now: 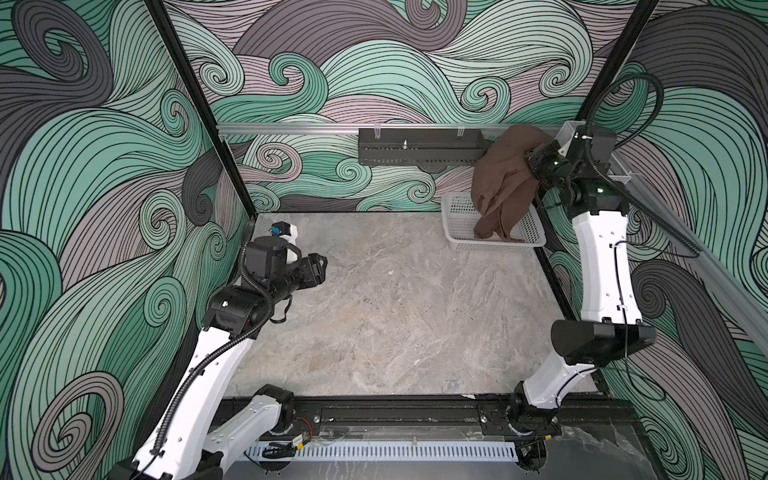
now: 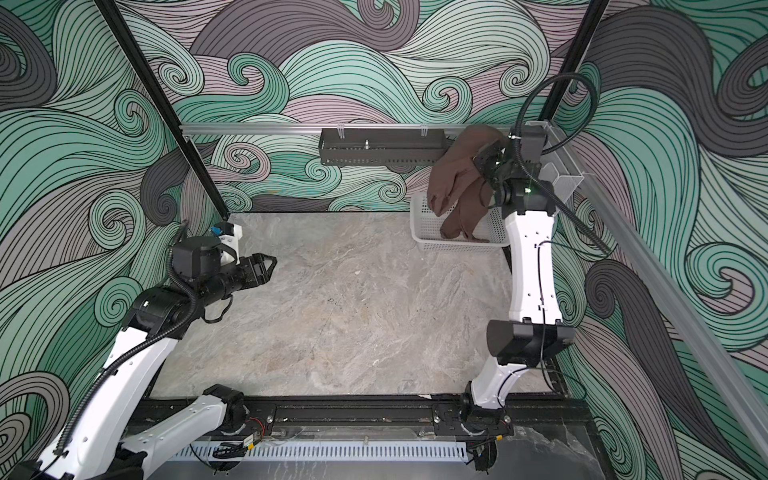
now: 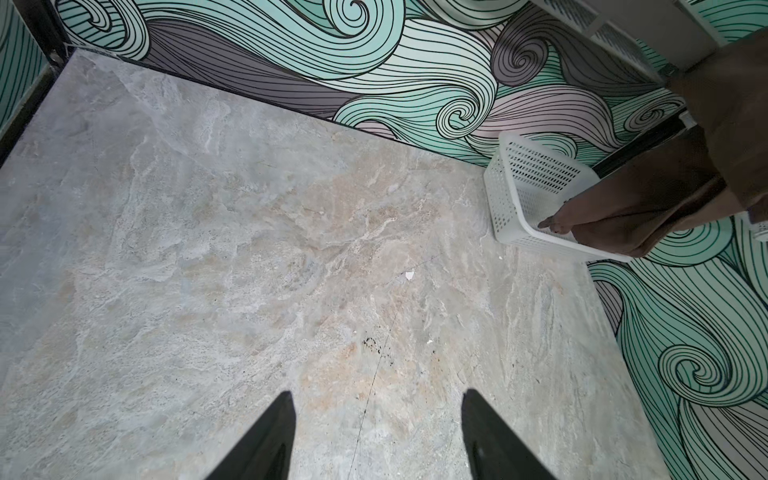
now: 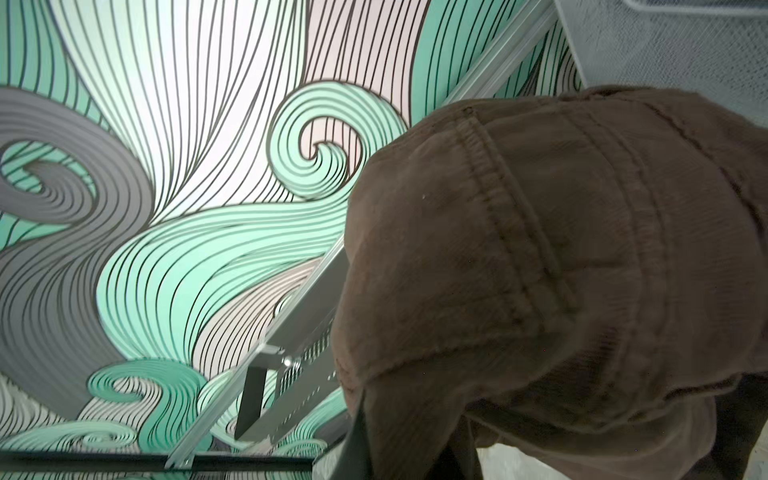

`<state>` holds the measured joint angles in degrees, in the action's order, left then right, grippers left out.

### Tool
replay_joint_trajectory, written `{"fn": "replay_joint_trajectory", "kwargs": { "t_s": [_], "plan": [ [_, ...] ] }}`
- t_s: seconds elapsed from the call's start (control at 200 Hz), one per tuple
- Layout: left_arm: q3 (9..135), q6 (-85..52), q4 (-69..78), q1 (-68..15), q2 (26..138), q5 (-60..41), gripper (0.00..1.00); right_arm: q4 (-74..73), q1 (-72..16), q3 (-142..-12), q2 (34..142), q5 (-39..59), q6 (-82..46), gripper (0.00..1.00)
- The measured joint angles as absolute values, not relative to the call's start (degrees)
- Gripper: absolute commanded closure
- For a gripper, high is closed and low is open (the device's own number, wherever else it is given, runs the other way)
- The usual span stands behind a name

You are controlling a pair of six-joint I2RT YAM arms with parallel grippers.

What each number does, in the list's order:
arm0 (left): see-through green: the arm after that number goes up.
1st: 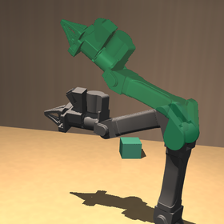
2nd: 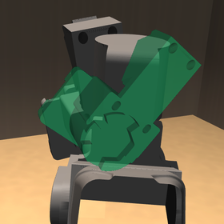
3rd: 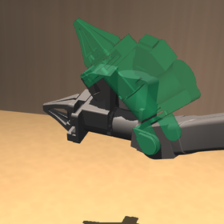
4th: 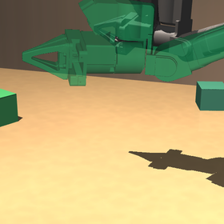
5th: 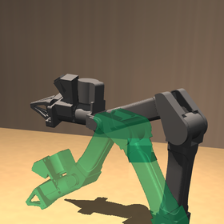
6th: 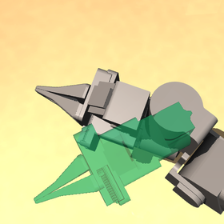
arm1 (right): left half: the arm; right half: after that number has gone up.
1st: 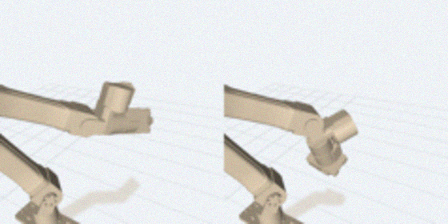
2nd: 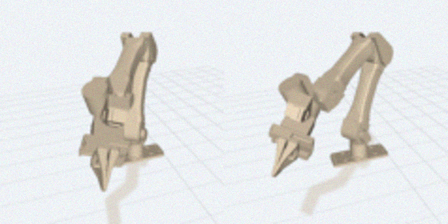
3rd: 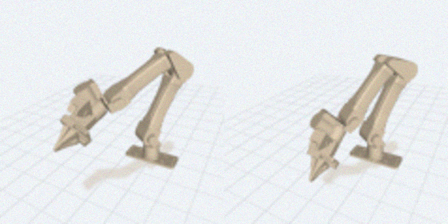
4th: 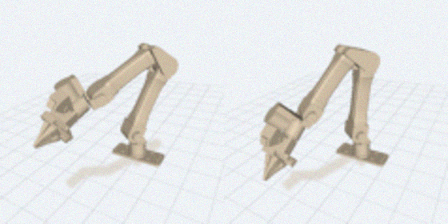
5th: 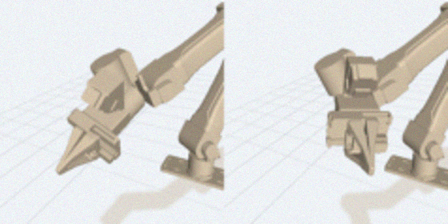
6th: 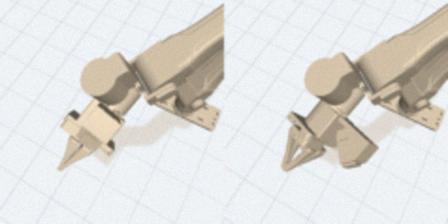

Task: Fold and stack the trousers
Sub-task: 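Lift the trousers from the basket with the right gripper and drop them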

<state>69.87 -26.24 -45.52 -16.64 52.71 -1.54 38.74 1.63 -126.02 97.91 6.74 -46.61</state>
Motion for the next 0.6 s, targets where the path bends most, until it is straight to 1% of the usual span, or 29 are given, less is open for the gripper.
{"fn": "replay_joint_trajectory", "kwargs": {
  "t_s": [0.105, 0.185, 0.31, 0.46, 0.6],
  "plan": [
    [69.8, -26.3, -47.3, -16.6, 49.9, -1.3, 0.35, 41.5, -1.2, -124.6, 95.2, 9.0, -45.3, 1.00],
    [69.8, -26.3, -48.6, -16.6, 48.1, -0.9, 0.35, 43.3, -3.8, -126.0, 94.6, 11.0, -43.9, 1.00],
    [69.5, -26.4, -50.1, -16.6, 45.8, -0.3, 0.35, 47.0, -8.7, -133.7, 95.8, 14.2, -40.8, 1.00],
    [68.9, -26.7, -50.6, -16.6, 42.7, 1.1, 0.35, 48.3, -17.5, -145.6, 98.7, 18.9, -36.8, 1.00],
    [68.8, -26.7, -50.6, -16.6, 39.5, 2.6, 0.34, 48.3, -25.6, -150.5, 101.3, 22.7, -33.1, 1.00]
  ]
}}
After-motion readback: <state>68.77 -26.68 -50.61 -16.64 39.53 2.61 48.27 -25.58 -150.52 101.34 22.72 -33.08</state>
